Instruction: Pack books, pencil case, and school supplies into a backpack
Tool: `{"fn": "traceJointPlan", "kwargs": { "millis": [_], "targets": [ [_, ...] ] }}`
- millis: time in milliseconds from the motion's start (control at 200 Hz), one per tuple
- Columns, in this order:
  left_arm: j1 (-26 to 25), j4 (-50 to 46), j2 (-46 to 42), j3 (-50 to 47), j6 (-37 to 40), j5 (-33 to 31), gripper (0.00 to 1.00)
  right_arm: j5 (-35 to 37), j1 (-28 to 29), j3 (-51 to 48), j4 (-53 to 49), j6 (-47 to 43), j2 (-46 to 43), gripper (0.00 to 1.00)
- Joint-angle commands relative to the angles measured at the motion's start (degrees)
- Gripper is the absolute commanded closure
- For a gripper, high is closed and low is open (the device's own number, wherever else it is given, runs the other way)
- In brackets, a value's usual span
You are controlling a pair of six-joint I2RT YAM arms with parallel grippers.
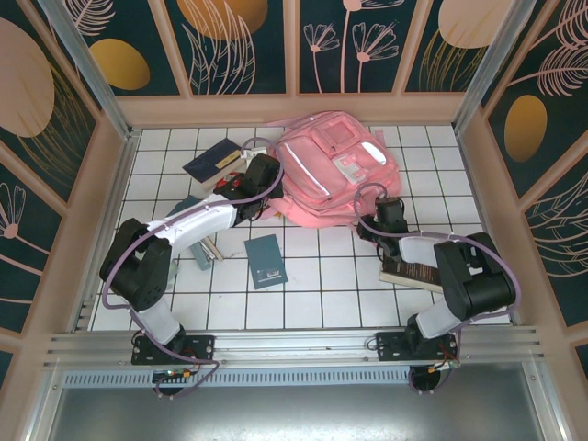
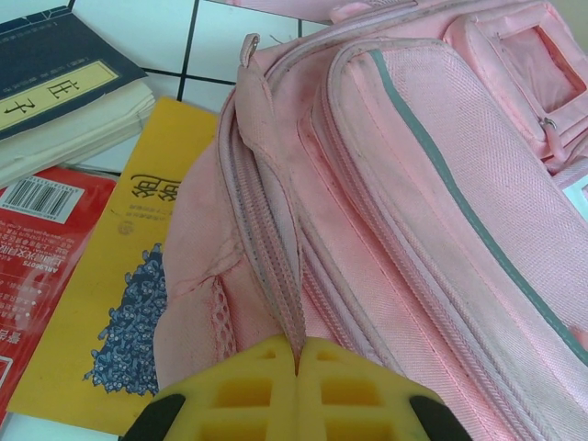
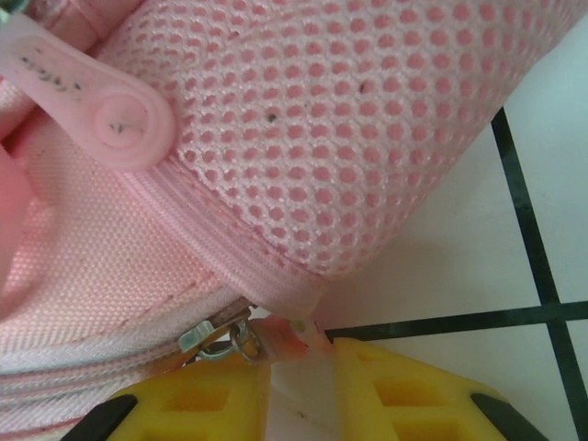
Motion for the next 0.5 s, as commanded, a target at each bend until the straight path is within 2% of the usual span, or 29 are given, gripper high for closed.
{"fn": "traceJointPlan", "kwargs": {
  "millis": [0, 235, 260, 305, 330, 495],
  "targets": [
    [0.04, 1.78, -1.37, 2.94, -0.44, -0.1, 1.0, 0.8, -0.46, 1.75, 3.66, 0.6, 0.83, 0.72],
    [0.07, 1.61, -1.14, 3.28, -0.7, 0.48, 1.0, 0.99, -0.4, -0.22, 7.04, 0.94, -0.88, 0.72],
    [0.08, 1.6, -1.1, 3.34, -0.7, 0.52, 1.0, 1.25, -0.45, -0.27, 7.04, 0.9, -0.94, 0.74],
    [0.07, 1.61, -1.04, 3.37, -0.79, 0.62, 1.0, 1.32, -0.42, -0.2, 7.0, 0.56, -1.11, 0.89],
    [0.06, 1.6, -0.97, 3.43, -0.79, 0.69, 1.0, 1.21, -0.43, -0.11, 6.73, 0.51, -1.12, 0.94],
    [0.08, 1.26, -0.83, 3.44, -0.9, 0.45, 1.0, 1.93, -0.38, 0.17, 3.85, 1.01, -2.95, 0.96]
  ]
}}
